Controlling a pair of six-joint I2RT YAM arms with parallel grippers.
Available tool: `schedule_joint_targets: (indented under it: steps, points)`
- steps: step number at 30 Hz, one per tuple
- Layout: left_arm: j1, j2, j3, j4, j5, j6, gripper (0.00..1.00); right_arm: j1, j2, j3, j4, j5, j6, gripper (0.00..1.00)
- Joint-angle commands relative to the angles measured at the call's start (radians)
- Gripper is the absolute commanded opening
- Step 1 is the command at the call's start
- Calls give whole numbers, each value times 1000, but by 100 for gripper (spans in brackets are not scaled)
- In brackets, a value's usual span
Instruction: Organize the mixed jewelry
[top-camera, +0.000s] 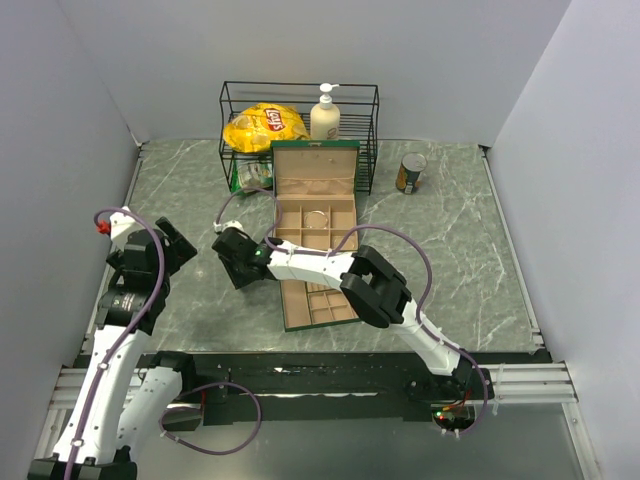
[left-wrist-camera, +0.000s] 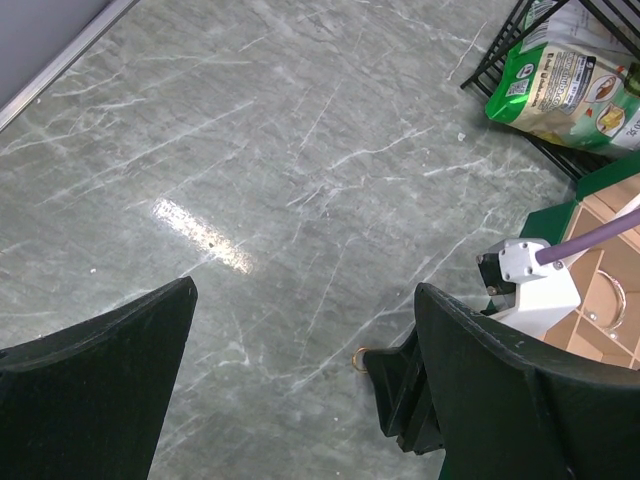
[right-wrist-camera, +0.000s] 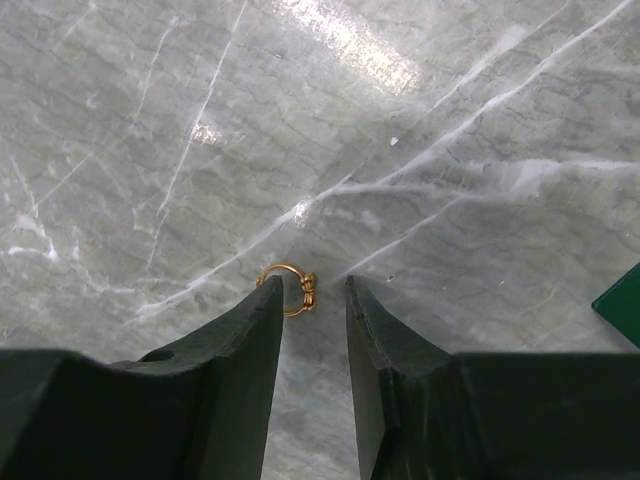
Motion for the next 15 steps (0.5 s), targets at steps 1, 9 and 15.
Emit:
schedule_joint_targets:
  steps: [1,9,15]
  points:
    - [13,10,7,42,22,11,96,9,-11,-14,-1,29,-9,38]
    - [27,8,5,45,31,12,96,29,13,-5,-26,69,-35,34]
    - [30,10,5,46,37,15,96,40,38,14,-50,97,-41,31]
